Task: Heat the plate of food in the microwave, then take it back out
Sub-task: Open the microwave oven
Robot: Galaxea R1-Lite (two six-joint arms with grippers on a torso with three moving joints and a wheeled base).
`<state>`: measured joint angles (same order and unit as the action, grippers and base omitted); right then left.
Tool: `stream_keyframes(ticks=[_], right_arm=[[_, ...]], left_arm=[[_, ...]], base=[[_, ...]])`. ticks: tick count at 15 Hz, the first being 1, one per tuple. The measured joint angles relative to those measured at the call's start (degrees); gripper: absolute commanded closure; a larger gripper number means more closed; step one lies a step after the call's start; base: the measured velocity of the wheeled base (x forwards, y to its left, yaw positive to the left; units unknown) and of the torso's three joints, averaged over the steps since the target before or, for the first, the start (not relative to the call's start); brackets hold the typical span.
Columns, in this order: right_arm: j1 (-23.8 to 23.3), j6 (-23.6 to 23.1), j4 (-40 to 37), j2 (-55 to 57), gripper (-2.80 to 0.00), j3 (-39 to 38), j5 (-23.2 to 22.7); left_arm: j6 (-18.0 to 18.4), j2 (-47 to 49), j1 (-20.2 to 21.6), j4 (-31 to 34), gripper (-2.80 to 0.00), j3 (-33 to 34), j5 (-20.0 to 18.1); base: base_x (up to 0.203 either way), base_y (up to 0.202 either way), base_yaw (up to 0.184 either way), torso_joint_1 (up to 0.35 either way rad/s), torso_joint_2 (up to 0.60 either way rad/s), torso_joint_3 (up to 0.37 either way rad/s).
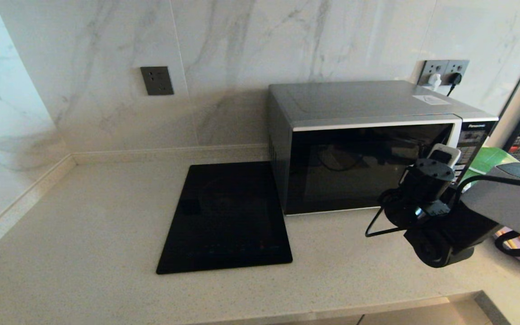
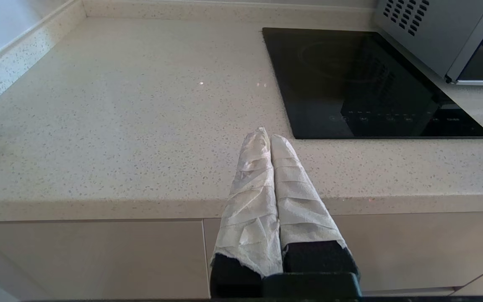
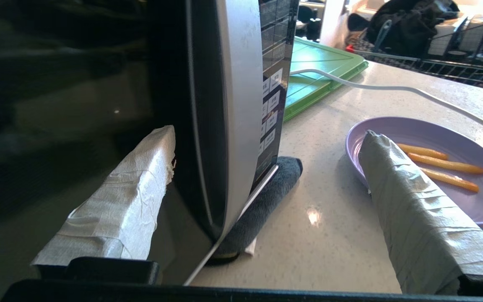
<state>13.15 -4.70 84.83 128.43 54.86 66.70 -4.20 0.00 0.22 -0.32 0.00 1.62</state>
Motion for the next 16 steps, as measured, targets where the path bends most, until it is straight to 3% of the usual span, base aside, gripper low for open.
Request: stream_keyframes(ticks=[16], right_arm=[[-6.2, -0.3, 0.1, 2.7, -2.80, 1.1, 1.4]], left_arm=[[0.0, 0.0, 0.0, 0.0, 0.00, 0.0, 0.0]], base=[[0.000, 0.000, 0.000, 0.000, 0.00, 0.000]])
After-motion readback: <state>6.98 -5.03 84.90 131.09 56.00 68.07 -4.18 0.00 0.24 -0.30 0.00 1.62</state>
